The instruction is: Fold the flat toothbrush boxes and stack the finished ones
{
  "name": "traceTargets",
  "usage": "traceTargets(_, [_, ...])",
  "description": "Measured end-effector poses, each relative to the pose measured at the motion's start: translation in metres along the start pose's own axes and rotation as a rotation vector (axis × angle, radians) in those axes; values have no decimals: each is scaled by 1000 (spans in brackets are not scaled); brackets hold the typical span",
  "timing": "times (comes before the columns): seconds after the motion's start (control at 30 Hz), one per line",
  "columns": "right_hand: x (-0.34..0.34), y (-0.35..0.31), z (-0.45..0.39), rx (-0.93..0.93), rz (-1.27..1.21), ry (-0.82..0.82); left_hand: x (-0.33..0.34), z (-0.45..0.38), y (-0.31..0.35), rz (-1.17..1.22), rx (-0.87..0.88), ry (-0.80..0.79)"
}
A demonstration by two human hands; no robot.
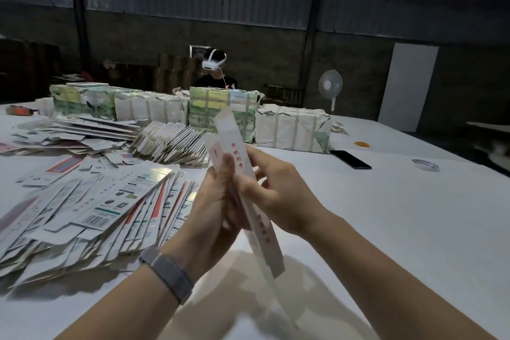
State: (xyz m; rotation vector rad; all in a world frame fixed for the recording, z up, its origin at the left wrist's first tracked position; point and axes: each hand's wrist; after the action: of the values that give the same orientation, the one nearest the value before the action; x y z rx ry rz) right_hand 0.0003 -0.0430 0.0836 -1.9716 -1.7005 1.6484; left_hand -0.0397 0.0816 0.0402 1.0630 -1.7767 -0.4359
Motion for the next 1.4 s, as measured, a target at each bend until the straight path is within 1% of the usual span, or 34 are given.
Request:
traceTargets(0.1, [0,9,-2,-48,71,37,-2,0,-3,-65,15,15])
traceTargets(0.2, [0,16,-4,-49,42,100,-4,-2,-9,-126,69,24])
traceTargets(0.27, [-1,17,-5,-36,-107,124,-3,-5,-4,-259,120,15])
traceTargets(0.4, [-3,16,-5,13,-535,43,6,-16,12,-503,243,-31])
traceTargets(0.47, [-6,18,-6,45,-645,59,16,-23,13,-579,274,-39])
traceTargets(0.53, [-10,19,-7,43,-692,101,25,-29,14,-615,272,-69])
traceTargets(0.67, [-20,21,-4,-57,-729,196,35,-50,12,-704,349,-144])
traceTargets(0.73, [-21,22,-4,-100,-722,238,36,-52,4,-702,401,-155])
traceTargets(0.8, [-18,23,-1,-127,-674,250,32,-43,-6,-641,444,-127])
traceTargets(0.87, [-13,27,2,-113,-621,249,27,-34,-16,-571,458,-113])
traceTargets(0.93, [-6,32,5,-89,-603,239,22,-25,-21,-566,452,-94])
traceTargets(1.07, [-2,35,5,-88,-594,284,19,-19,-26,-573,415,-84])
traceTargets(1.2, [-4,35,1,-64,-548,294,18,-19,-30,-697,473,-62])
traceTargets(1.3, [-9,36,-5,-14,-570,310,14,-19,-36,-787,516,-72])
traceTargets(1.4, [-11,35,-9,-19,-572,340,13,-18,-39,-819,534,-62])
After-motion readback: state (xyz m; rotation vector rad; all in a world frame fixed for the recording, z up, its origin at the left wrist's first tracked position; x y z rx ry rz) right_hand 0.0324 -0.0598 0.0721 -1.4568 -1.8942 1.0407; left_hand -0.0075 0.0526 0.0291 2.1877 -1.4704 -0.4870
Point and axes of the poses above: each hand's wrist, its own z-axis away from the middle knuckle, its own x-axis out of the palm, y = z × x, and after that the axes turned 10 degrees about x, right-handed
